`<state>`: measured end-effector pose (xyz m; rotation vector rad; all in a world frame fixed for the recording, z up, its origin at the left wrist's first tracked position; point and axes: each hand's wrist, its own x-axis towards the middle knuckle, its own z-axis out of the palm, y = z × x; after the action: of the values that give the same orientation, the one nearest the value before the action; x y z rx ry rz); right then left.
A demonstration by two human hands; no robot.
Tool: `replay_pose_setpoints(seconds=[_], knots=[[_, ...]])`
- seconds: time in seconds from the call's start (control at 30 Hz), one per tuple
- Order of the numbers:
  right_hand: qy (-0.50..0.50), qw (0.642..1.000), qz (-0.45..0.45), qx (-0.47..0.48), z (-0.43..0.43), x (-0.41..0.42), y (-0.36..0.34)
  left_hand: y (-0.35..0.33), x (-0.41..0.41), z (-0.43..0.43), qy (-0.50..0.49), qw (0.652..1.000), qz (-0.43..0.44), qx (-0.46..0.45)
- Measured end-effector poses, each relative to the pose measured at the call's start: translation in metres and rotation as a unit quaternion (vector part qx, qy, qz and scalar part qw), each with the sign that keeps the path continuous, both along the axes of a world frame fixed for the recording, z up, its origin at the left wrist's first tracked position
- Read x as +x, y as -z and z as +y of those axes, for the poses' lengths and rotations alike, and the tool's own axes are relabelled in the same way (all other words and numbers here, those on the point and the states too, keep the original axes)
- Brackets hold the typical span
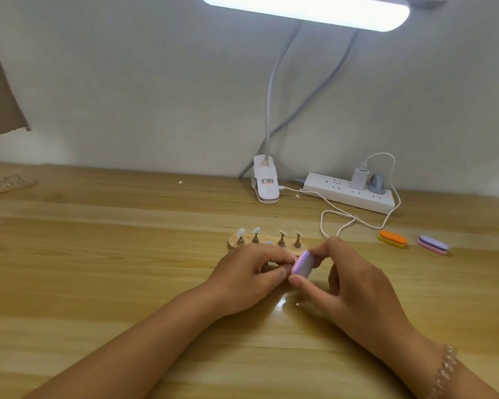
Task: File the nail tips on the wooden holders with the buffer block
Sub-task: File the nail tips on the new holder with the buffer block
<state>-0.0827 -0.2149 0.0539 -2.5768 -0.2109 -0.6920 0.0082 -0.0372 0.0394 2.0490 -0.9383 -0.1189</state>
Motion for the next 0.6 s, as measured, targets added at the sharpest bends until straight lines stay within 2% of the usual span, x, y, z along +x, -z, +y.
replay_pose_setpoints(seconds=[0.07, 0.2, 0.37, 0.5, 0.6], knots=[[-0.023, 1.0, 0.006, -0.019, 0.003, -0.002, 0.001, -0.001, -0.001, 0.0, 0.005, 1.0, -0.012, 0.014], [0.018, 0.998, 0.003, 0.057, -0.007, 0.005, 0.0, 0.0, 0.0, -0.001, -0.009, 1.0, -0.014, 0.019], [-0.031, 0.999, 0.01, -0.005, 0.001, -0.001, 0.001, -0.002, -0.002, 0.0, 0.005, 1.0, -0.009, 0.018], [0.015, 0.998, -0.001, 0.067, -0.006, 0.005, -0.002, -0.002, -0.001, 0.0, 0.005, 1.0, -0.017, 0.011], [0.001, 1.0, -0.006, 0.023, -0.003, 0.001, -0.002, -0.002, -0.002, 0.0, 0.007, 1.0, -0.014, 0.008]])
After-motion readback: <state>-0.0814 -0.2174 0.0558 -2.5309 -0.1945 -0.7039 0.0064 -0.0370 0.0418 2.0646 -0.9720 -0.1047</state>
